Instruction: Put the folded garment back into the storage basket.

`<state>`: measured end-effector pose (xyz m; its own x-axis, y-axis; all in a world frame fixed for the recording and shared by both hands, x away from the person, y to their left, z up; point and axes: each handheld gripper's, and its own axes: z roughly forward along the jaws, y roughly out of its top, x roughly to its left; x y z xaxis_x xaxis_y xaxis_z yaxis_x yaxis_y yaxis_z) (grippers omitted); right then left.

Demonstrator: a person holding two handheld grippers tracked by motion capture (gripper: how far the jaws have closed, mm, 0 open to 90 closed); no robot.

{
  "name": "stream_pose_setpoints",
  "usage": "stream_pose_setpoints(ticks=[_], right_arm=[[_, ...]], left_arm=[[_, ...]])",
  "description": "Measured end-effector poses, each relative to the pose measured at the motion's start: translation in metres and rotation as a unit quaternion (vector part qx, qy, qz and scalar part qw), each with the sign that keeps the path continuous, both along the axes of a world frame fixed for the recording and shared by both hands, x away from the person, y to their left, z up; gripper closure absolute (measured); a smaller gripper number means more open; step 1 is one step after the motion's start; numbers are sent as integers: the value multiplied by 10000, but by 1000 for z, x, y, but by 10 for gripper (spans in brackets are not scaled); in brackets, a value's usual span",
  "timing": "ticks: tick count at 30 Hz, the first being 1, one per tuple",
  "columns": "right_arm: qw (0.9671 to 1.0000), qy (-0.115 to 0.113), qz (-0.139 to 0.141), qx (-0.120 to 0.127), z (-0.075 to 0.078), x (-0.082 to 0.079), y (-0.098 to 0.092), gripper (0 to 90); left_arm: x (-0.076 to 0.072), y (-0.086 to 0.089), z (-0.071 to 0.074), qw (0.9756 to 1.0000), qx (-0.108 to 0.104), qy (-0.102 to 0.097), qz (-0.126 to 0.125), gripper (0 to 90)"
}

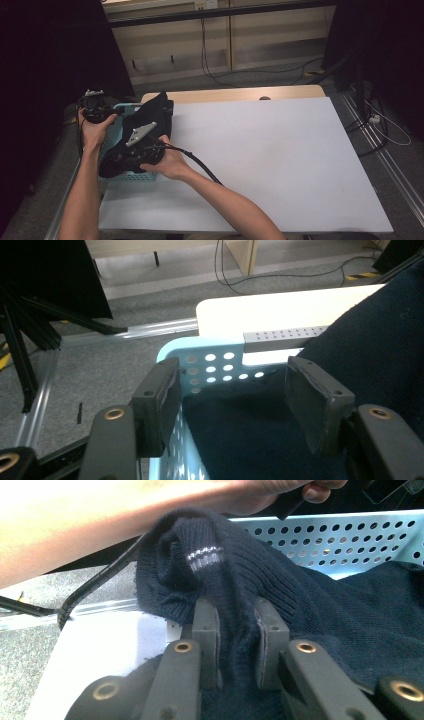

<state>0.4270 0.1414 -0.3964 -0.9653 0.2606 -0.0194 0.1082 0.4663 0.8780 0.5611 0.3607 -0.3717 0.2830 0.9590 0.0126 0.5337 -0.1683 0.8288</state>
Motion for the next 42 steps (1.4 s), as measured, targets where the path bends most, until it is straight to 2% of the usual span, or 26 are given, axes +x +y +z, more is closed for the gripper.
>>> stream_pose_setpoints(ticks=[3, 6, 8, 10, 13, 16, 18, 20, 21, 25, 27, 29, 34, 36, 40, 42], right_arm=[[10000, 23, 51, 0, 0, -1, -3, 681], [9999, 46, 86, 76, 2, -4, -9, 601], [9999, 6, 112, 101, 3, -6, -13, 558], [9998, -14, 146, 111, 5, -9, -18, 535], [9998, -60, 157, 139, 8, -13, -26, 497], [9997, -89, 185, 132, 10, -16, -32, 465], [9997, -93, 200, 116, 11, -18, -35, 452], [9996, -90, 218, 123, 11, -20, -37, 438], [9996, -103, 217, 119, 11, -21, -37, 434], [9996, -131, 248, 91, 10, -24, -39, 428], [9995, -160, 264, 55, 11, -27, -41, 431], [9994, -206, 258, 47, 12, -29, -43, 436], [9993, -300, 204, -34, 12, -32, -46, 409], [9993, -325, 197, -51, 13, -34, -45, 387], [9990, -347, 257, -105, 11, -40, -42, 372], [9987, -378, 315, -138, 10, -44, -41, 367]], left_arm=[[-7, 1, 1, 9999, -144, -47, -17, 398], [-15, 2, 2, 9998, -147, -139, -62, 393], [-27, 4, 1, 9996, -139, -222, -91, 389], [-34, 6, 0, 9996, -62, -204, -162, 387], [-47, 12, -1, 9991, -225, -338, -96, 363], [-57, 15, -1, 9989, -190, -400, -128, 345], [-65, 16, 1, 9988, -134, -458, -89, 323], [-73, 18, 1, 9984, -233, -510, -107, 303], [-77, 18, 0, 9986, -230, -463, -109, 301], [-88, 18, -2, 9984, -196, -487, -194, 283], [-103, 18, -4, 9978, -278, -553, -247, 277], [-112, 19, -6, 9979, -245, -531, -292, 272], [-136, 23, -10, 9966, -403, -592, -410, 257], [-144, 26, -11, 9964, -551, -535, -370, 250], [-160, 28, -13, 9948, -724, -512, -510, 222], [-165, 27, -14, 9950, -677, -465, -559, 190]])
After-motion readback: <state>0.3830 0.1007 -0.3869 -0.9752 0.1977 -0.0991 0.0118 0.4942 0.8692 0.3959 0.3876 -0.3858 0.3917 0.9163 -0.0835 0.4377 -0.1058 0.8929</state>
